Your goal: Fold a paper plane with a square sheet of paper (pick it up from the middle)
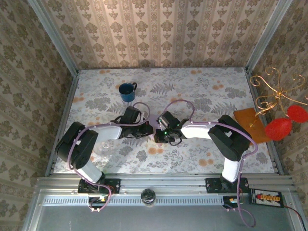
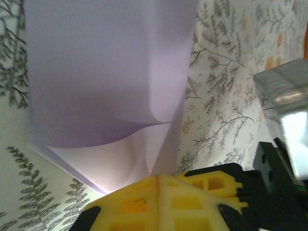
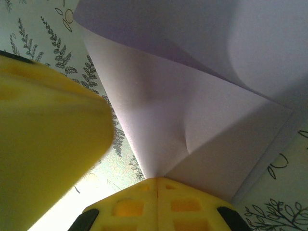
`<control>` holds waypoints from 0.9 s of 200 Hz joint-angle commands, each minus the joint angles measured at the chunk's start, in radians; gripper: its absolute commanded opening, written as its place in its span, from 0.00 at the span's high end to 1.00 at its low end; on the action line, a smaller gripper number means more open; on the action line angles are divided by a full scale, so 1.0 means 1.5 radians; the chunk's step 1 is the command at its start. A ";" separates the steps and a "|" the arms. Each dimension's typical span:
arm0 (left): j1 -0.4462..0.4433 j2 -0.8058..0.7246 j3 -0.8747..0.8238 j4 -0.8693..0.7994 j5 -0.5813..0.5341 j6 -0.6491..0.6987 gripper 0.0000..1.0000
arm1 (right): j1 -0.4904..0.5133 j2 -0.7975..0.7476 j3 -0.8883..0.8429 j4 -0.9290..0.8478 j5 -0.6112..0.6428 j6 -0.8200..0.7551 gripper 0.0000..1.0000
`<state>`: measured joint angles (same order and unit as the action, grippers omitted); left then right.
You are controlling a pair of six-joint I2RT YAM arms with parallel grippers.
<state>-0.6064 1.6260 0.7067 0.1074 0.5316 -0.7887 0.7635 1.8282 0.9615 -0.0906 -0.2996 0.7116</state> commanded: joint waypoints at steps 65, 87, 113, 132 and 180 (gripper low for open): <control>-0.019 0.046 0.007 -0.011 -0.028 0.012 0.99 | 0.002 0.036 -0.008 -0.067 0.026 0.005 0.95; -0.014 0.052 0.003 -0.011 -0.034 0.013 1.00 | 0.002 0.034 -0.011 -0.073 0.028 0.005 0.95; -0.003 0.052 0.000 -0.013 -0.039 0.021 1.00 | 0.002 0.034 -0.015 -0.083 0.032 0.005 0.95; 0.013 0.056 0.000 -0.018 -0.038 0.031 1.00 | 0.001 0.034 -0.024 -0.091 0.034 0.003 0.95; 0.061 0.063 0.023 -0.047 -0.038 0.051 1.00 | -0.006 0.036 -0.074 -0.101 0.042 -0.020 0.95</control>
<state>-0.5571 1.6920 0.7090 0.1013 0.5114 -0.7647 0.7612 1.8240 0.9371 -0.0738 -0.3000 0.7090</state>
